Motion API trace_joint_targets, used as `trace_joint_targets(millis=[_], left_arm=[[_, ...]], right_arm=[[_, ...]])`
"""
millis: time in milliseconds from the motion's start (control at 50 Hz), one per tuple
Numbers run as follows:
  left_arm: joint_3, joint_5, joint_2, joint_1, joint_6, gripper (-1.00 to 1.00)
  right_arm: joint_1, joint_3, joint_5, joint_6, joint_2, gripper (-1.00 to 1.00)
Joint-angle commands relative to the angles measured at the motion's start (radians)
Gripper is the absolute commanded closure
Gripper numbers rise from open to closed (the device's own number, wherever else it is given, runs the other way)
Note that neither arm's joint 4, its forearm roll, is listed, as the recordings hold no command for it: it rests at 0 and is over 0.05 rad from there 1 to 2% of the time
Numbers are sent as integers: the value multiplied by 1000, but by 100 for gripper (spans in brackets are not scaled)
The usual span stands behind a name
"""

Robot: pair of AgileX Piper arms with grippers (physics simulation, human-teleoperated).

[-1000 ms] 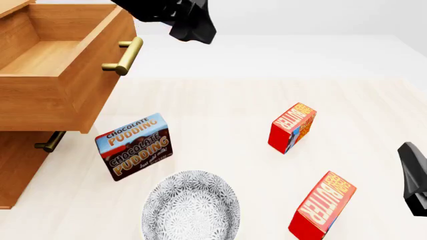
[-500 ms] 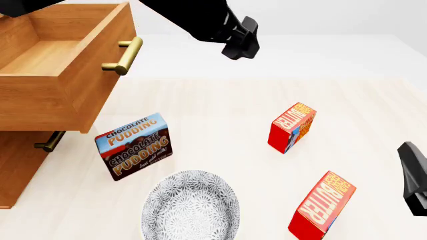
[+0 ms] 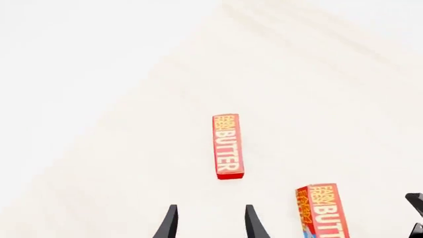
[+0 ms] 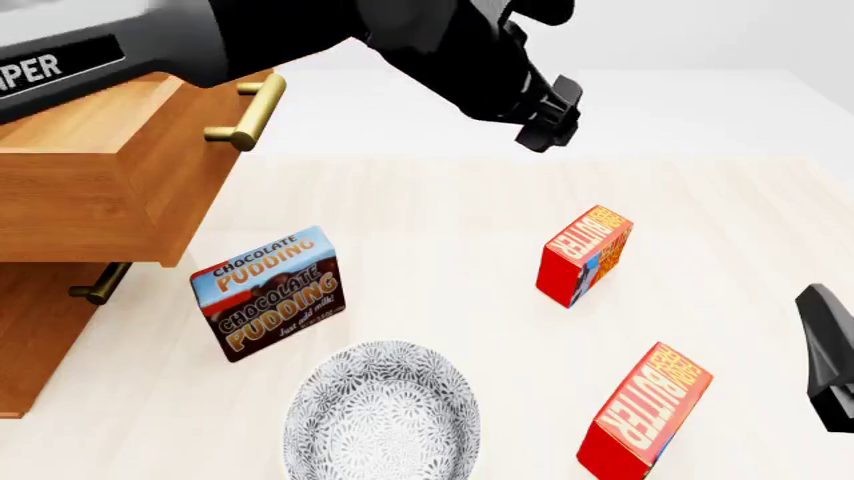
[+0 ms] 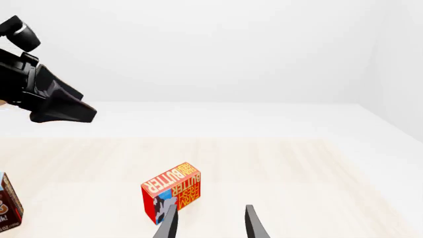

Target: Put the butter at the front in the top drawer of the cabinet and close it.

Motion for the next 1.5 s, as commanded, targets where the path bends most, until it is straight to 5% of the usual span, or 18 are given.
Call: trace_joint_targets(millis=[20, 1500], left_arm=[[-51, -19, 85, -12, -43, -100], [-249, -119, 469, -42, -206, -100]], right_arm=[[1, 7, 0, 2, -7, -100], [1, 7, 0, 3, -7, -100]])
